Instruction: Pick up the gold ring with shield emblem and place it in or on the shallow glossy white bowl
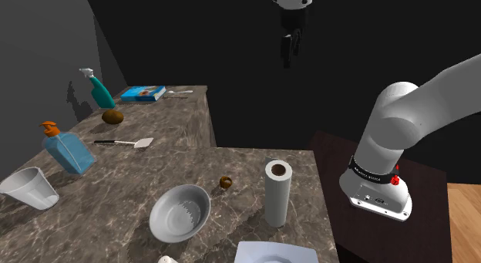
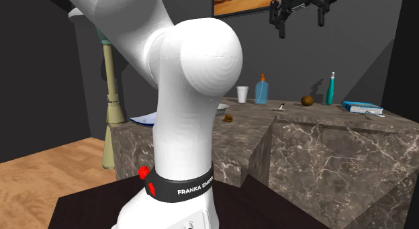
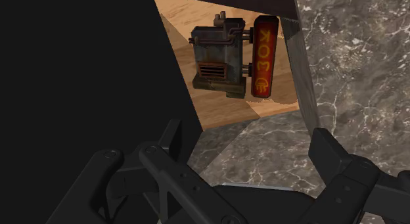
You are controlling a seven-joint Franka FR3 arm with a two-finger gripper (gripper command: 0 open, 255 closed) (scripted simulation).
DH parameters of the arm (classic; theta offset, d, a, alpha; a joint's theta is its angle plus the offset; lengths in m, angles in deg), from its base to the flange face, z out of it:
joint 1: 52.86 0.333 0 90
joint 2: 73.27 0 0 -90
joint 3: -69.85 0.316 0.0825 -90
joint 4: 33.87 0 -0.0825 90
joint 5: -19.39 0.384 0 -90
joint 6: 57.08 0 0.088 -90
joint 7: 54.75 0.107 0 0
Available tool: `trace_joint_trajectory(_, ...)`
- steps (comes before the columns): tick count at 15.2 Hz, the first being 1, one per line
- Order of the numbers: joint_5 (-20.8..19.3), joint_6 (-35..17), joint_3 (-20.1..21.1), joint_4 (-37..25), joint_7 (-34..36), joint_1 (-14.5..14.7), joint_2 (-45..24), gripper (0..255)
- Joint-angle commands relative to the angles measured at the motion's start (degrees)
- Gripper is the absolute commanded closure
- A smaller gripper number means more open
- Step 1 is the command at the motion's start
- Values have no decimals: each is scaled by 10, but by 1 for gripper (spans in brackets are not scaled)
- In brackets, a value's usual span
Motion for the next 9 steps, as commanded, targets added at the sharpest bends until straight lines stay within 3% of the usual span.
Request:
trace_joint_trajectory(1, 0, 0, 0, 0, 0, 0, 0, 0)
trace_joint_trajectory(9, 67, -104, 43, 68, 59, 37, -50, 0)
